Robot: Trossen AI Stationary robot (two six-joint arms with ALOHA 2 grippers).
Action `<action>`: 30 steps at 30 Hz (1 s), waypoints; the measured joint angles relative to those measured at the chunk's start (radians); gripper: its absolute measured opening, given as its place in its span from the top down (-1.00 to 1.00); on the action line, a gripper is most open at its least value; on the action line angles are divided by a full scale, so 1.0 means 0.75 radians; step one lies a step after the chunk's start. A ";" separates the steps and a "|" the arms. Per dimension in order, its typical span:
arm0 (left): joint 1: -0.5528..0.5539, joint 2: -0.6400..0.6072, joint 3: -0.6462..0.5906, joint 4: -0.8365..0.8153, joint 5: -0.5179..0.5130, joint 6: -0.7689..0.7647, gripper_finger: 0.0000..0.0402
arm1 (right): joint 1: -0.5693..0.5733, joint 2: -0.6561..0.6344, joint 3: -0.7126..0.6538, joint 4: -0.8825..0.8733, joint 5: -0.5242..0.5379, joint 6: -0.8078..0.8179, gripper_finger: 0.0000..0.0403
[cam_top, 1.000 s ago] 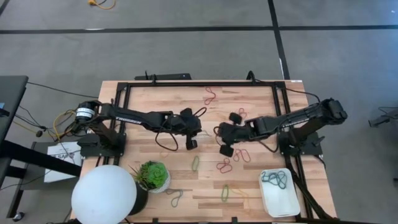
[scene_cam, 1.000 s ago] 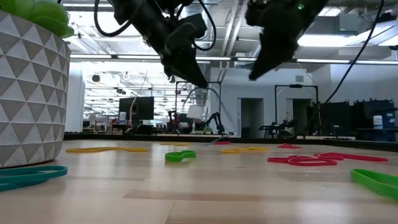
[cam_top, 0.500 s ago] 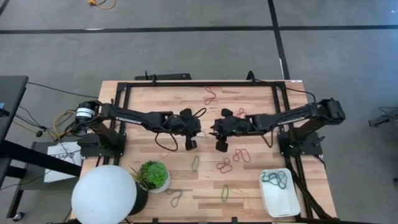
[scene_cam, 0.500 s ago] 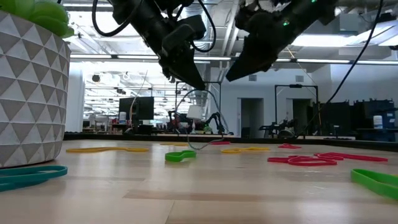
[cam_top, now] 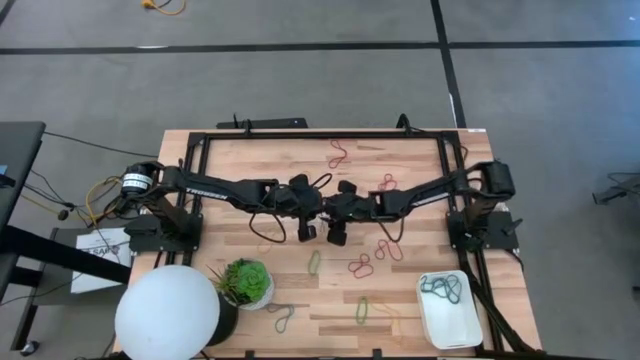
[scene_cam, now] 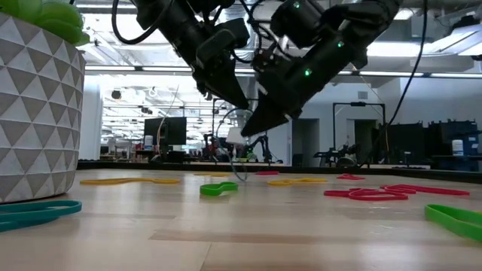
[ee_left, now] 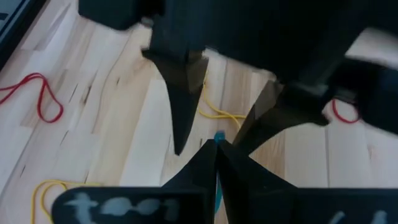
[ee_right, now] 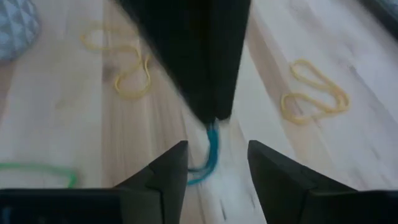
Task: Pick and place items into bin
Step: Put the blue rubber band into the white bin
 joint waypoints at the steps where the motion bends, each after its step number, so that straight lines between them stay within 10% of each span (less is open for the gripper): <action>1: 0.000 0.000 0.000 0.001 -0.001 0.001 1.00 | 0.001 0.014 0.012 0.007 0.000 0.000 0.25; 10: 0.000 0.001 0.000 -0.025 -0.002 0.027 0.98 | 0.004 0.018 0.038 -0.075 0.006 -0.002 0.95; 23: 0.000 0.030 -0.002 -0.032 -0.006 0.058 0.63 | 0.213 -0.284 0.036 -0.700 0.297 0.164 1.00; 30: 0.001 0.035 -0.050 -0.054 -0.137 0.052 0.53 | 0.421 -0.619 0.104 -1.220 0.202 0.689 1.00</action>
